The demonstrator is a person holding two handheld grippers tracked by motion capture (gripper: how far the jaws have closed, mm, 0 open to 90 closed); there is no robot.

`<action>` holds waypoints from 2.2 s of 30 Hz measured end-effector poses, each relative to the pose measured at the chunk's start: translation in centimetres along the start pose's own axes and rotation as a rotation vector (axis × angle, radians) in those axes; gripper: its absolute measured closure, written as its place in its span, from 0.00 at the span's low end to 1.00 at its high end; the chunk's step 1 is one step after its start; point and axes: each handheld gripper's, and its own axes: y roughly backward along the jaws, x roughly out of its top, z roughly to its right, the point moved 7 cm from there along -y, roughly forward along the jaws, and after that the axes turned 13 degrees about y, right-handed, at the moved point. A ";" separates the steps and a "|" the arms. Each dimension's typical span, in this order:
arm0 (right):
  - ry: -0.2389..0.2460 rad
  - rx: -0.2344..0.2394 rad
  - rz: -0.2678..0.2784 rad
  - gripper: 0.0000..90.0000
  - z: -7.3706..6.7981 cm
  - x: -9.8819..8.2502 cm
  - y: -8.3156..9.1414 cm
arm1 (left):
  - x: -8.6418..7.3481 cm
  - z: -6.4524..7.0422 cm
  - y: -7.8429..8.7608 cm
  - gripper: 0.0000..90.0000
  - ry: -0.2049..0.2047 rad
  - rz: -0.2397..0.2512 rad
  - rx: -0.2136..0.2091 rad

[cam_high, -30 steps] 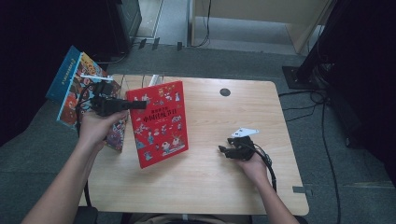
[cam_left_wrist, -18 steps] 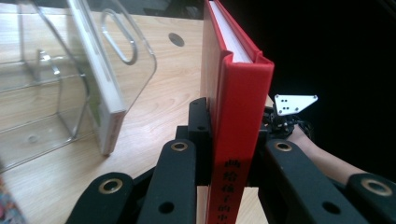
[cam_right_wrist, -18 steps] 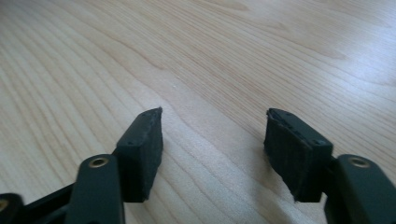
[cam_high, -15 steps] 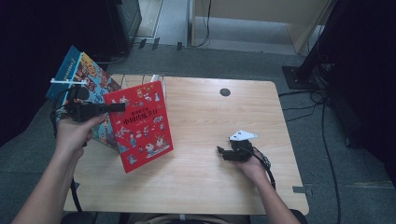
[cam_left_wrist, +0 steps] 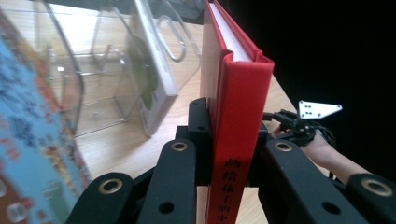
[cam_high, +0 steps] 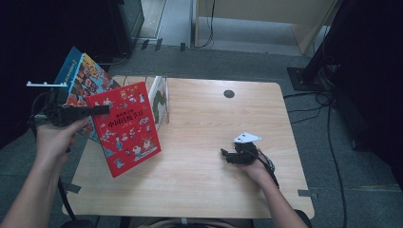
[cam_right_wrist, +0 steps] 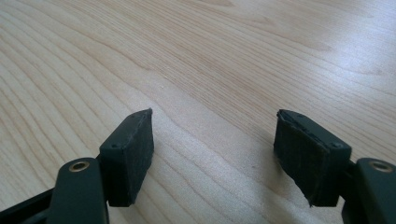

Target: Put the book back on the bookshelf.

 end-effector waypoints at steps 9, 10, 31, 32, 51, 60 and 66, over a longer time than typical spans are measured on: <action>-0.002 -0.004 -0.004 0.31 0.0 0.0 0.0 | 1.3 -1.0 1.5 0.89 0.008 0.026 0.092; 0.000 -0.006 -0.004 0.31 0.1 0.0 0.0 | 1.5 -1.0 1.6 0.89 0.012 0.027 0.101; -0.002 -0.008 -0.005 0.30 0.1 0.0 0.0 | 5.1 -1.2 -0.1 0.89 0.008 0.030 0.229; -0.002 -0.008 -0.005 0.30 0.1 0.0 0.0 | 5.3 -1.1 -0.2 0.89 0.006 0.032 0.234; -0.004 -0.010 -0.005 0.30 0.1 0.0 0.0 | 8.3 -2.1 -3.2 0.89 0.037 0.096 0.302; -0.009 -0.015 -0.004 0.30 0.1 0.0 0.0 | 9.5 -2.8 -5.3 0.89 0.038 0.104 0.331; -0.010 -0.012 -0.005 0.30 0.0 0.0 0.0 | 10.0 -3.2 -5.5 0.89 0.047 0.141 0.327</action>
